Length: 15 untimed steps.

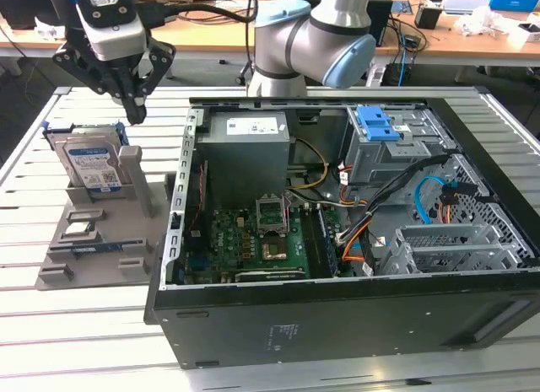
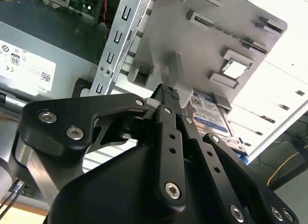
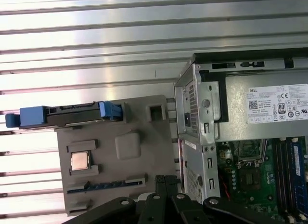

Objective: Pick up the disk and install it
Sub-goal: 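Reach for the disk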

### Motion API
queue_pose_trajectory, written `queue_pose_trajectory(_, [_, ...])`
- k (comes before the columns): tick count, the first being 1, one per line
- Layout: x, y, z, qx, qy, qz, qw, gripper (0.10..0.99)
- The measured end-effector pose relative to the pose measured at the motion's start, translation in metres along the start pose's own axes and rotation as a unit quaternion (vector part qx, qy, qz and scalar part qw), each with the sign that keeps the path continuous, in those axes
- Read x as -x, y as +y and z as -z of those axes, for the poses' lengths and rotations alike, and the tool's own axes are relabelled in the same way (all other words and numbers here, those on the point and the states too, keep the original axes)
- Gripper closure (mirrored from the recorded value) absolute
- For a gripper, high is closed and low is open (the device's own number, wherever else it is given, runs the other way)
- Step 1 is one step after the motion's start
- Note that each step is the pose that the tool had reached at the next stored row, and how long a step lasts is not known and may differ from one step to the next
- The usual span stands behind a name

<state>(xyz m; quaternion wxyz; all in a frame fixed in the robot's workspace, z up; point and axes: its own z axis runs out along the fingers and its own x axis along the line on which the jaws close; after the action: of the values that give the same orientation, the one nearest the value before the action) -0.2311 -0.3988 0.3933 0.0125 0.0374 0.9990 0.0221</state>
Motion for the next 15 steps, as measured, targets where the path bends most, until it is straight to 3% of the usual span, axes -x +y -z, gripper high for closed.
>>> queue_pose_trajectory(15, [-0.0294, -0.0022, 0.0008, 0.0000, 0.0000, 0.000, 1.0000, 0.984])
